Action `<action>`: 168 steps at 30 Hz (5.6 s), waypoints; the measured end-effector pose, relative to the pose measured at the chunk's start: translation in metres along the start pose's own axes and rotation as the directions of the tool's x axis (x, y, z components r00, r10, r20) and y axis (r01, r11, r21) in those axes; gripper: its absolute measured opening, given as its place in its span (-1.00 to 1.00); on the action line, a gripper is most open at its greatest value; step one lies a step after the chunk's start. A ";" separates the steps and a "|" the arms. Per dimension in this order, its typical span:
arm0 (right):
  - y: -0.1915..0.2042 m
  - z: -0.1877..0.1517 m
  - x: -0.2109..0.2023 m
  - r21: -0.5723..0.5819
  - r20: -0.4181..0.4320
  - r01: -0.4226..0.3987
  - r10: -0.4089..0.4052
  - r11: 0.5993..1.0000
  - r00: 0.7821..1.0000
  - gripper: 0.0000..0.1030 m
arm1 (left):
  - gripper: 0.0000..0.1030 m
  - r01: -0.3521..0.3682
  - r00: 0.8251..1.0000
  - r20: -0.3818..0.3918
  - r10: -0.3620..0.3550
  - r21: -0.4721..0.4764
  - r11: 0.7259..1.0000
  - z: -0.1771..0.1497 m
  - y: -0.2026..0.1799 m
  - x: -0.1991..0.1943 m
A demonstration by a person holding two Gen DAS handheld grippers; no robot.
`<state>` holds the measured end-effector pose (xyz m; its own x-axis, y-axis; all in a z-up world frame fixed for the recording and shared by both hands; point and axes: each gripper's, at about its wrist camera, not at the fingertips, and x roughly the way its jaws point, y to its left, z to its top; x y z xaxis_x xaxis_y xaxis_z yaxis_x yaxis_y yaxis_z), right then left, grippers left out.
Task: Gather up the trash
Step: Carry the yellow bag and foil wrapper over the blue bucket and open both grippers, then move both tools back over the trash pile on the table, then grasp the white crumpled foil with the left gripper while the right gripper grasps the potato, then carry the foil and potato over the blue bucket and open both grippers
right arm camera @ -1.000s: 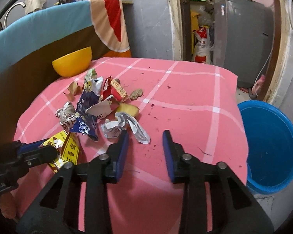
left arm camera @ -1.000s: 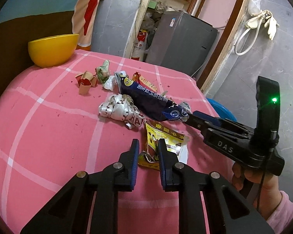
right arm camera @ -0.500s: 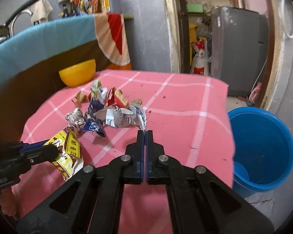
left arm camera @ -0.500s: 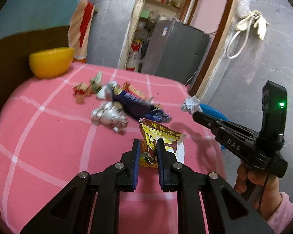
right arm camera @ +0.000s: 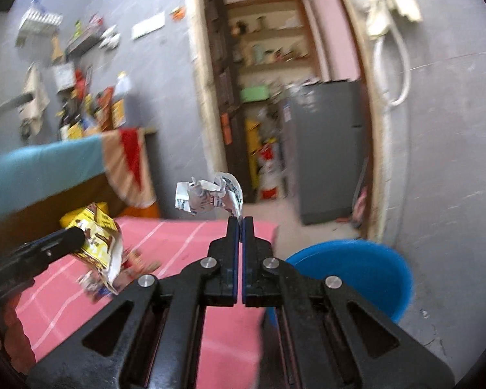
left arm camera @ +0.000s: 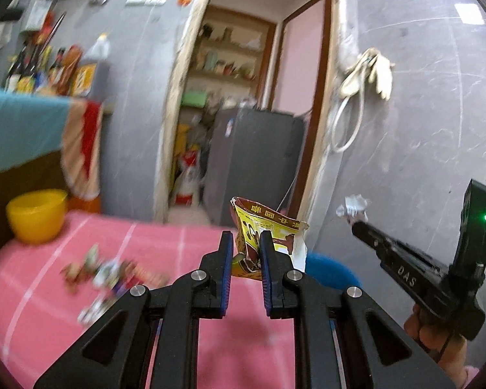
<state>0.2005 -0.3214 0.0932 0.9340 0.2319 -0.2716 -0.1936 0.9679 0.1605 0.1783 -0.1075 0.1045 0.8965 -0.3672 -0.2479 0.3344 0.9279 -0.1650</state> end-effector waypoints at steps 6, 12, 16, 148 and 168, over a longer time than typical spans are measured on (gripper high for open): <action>-0.039 0.027 0.003 0.036 0.049 0.094 -0.096 0.995 0.994 -0.32 | -0.75 0.045 0.994 0.098 -0.049 0.048 0.998 0.020 -0.041 0.040; -0.077 0.030 0.019 0.062 0.022 0.161 -0.162 0.985 0.987 -0.31 | -0.74 0.071 0.997 0.036 -0.073 0.037 0.997 0.025 -0.060 0.098; -0.101 0.018 0.041 0.102 -0.083 0.199 -0.191 0.975 0.978 -0.31 | -0.74 0.076 0.993 -0.087 -0.075 0.008 0.997 0.018 -0.065 0.144; 0.099 -0.059 0.088 -0.100 -0.397 -0.298 0.237 0.949 0.887 0.02 | -0.37 -0.168 0.946 -0.280 0.164 0.010 0.986 -0.051 0.117 -0.019; 0.004 0.029 -0.024 -0.084 0.259 0.064 -0.040 0.994 0.965 0.03 | -0.37 0.030 0.988 0.149 -0.037 0.049 0.998 0.026 -0.002 0.025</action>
<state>0.1858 -0.3259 0.1276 0.9869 0.1598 -0.0230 -0.1581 0.9854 0.0630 0.2073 -0.1168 0.1237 0.9168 -0.3876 -0.0965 0.3751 0.9184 -0.1256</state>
